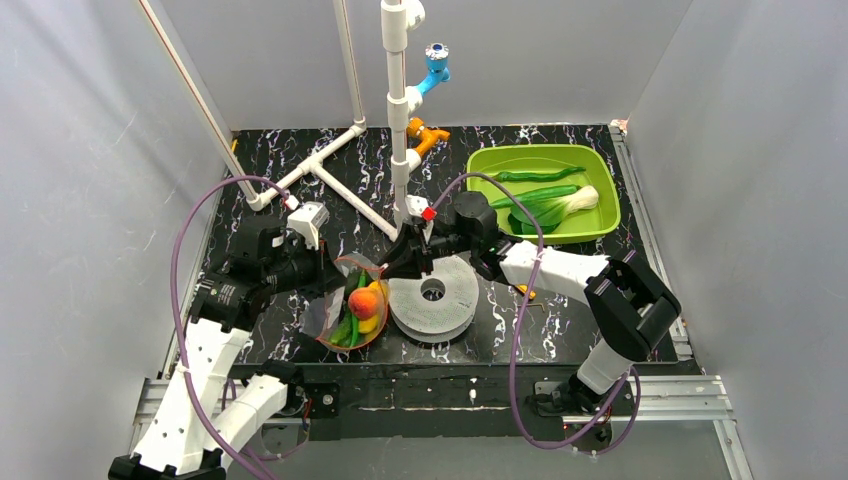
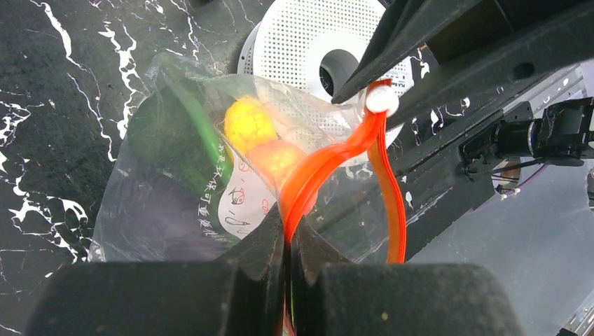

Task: Place the food in the zip-top bag and seal the zipper

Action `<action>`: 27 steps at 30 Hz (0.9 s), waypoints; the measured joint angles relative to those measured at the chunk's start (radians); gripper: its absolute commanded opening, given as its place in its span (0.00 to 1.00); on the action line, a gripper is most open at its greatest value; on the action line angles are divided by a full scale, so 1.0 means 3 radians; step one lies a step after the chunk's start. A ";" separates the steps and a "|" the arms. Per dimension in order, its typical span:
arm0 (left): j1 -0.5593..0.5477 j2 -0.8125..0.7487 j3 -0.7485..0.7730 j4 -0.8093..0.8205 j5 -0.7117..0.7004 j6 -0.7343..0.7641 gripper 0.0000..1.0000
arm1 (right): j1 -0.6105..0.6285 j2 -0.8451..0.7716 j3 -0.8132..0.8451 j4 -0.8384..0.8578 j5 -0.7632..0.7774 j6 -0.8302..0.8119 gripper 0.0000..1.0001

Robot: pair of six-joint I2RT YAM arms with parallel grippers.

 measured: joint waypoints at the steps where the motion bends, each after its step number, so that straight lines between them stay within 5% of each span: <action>1: 0.0000 0.0000 0.0000 -0.0005 -0.0006 0.0001 0.00 | 0.0001 0.0000 0.0016 -0.0010 0.0011 0.0011 0.18; 3: 0.0000 -0.0002 0.0002 -0.0018 -0.0045 0.0001 0.00 | 0.0001 0.0003 0.0054 -0.0054 0.0012 0.0028 0.03; 6: 0.0000 -0.0003 0.0046 -0.0078 -0.0159 0.0001 0.02 | 0.0001 0.0007 0.0151 -0.0201 -0.0009 0.0074 0.01; 13: 0.0000 -0.0004 0.0411 -0.0264 -0.0352 0.0085 0.54 | 0.0004 0.0041 0.0501 -0.0562 -0.0066 0.0379 0.01; 20: -0.0013 -0.0086 0.0674 -0.0129 -0.0319 0.0305 0.90 | 0.0006 0.0197 0.0927 -0.1038 0.0022 0.0701 0.01; 27: -0.0150 -0.0233 0.0353 0.0575 -0.0053 0.0619 0.98 | 0.0014 0.0311 0.1070 -0.1150 0.0027 0.1054 0.01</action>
